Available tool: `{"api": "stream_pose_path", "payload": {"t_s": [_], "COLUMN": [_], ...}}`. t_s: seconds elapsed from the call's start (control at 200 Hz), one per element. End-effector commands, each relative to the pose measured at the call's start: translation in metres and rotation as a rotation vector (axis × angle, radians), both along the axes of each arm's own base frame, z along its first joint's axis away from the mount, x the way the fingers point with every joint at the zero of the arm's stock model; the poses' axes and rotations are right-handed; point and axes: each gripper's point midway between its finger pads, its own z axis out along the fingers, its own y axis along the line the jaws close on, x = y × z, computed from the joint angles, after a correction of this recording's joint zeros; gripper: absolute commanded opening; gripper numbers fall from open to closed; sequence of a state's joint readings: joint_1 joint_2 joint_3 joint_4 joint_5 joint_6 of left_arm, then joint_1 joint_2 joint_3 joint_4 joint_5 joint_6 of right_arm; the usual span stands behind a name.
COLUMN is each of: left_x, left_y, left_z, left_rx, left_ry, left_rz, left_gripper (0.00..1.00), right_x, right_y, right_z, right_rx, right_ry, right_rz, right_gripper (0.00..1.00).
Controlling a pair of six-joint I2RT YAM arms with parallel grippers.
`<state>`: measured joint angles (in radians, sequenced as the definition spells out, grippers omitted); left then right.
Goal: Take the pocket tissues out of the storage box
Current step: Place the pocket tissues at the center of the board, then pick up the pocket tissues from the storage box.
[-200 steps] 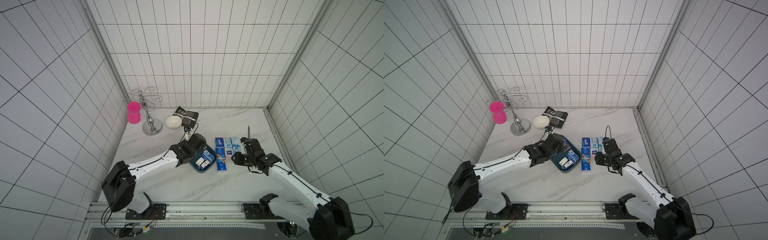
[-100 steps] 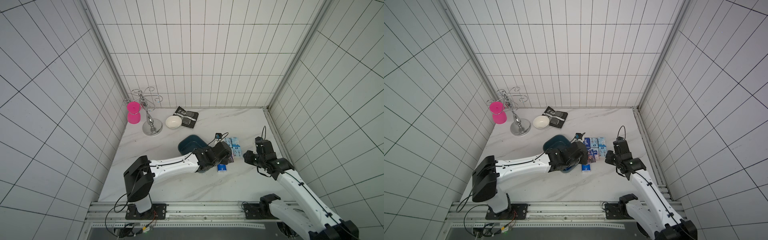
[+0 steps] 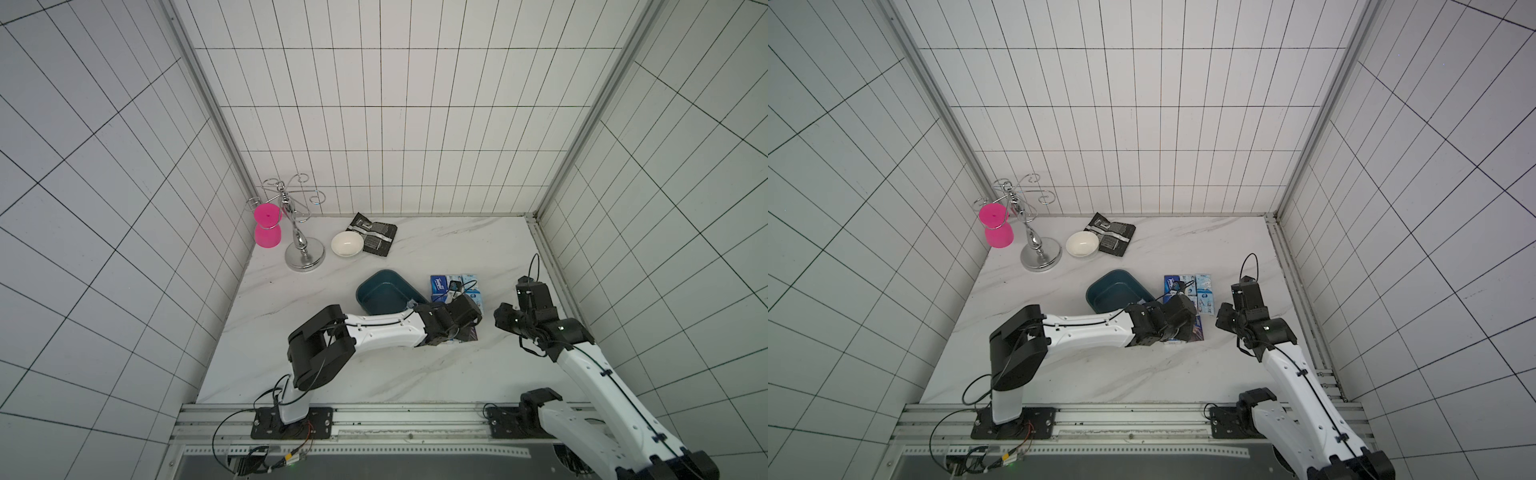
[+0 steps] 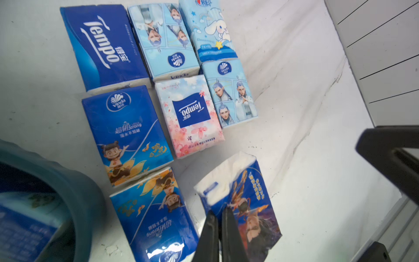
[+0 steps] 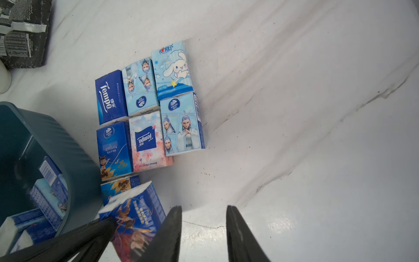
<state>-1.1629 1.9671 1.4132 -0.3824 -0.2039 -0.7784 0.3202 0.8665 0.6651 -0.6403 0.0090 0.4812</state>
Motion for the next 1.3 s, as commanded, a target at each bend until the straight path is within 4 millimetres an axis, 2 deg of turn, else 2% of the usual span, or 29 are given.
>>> {"api": "stream_pose_path", "payload": {"t_s": [0.0, 0.17, 0.27, 0.525, 0.68, 0.78, 0.855, 1.075, 1.209, 1.294], "left_x": [0.006, 0.006, 0.006, 0.008, 0.016, 0.023, 0.030, 0.050, 0.057, 0.058], "left_y": [-0.010, -0.009, -0.006, -0.003, 0.014, 0.036, 0.061, 0.154, 0.206, 0.228], "left_z": [-0.001, -0.012, -0.013, 0.022, 0.051, 0.072, 0.083, 0.088, 0.092, 0.087], "left_rx": [-0.010, 0.009, 0.009, -0.067, -0.103, -0.105, -0.091, -0.019, 0.011, 0.037], "left_ry": [0.004, 0.026, 0.034, 0.014, -0.011, -0.067, -0.096, -0.166, -0.225, -0.227], "left_rz": [0.005, 0.008, 0.016, 0.001, 0.028, 0.058, 0.103, 0.282, 0.390, 0.419], "left_gripper": [0.00, 0.00, 0.05, 0.28, 0.29, 0.29, 0.29, 0.29, 0.31, 0.32], "right_x": [0.000, -0.003, -0.004, -0.007, -0.009, -0.013, -0.016, -0.021, -0.019, -0.017], "right_y": [0.001, 0.003, 0.006, 0.018, 0.024, 0.038, 0.050, 0.072, 0.073, 0.074], "right_z": [0.001, -0.001, -0.002, -0.011, -0.013, -0.017, -0.023, -0.054, -0.058, -0.053], "right_rx": [0.011, 0.018, 0.033, 0.066, 0.075, 0.125, 0.128, 0.099, 0.064, 0.056], "right_ry": [0.000, 0.008, 0.015, 0.048, 0.061, 0.080, 0.087, 0.175, 0.186, 0.175], "right_rz": [0.011, 0.022, 0.031, 0.070, 0.094, 0.135, 0.171, 0.247, 0.254, 0.260], "right_gripper": [0.37, 0.37, 0.37, 0.37, 0.37, 0.35, 0.33, 0.32, 0.32, 0.32]}}
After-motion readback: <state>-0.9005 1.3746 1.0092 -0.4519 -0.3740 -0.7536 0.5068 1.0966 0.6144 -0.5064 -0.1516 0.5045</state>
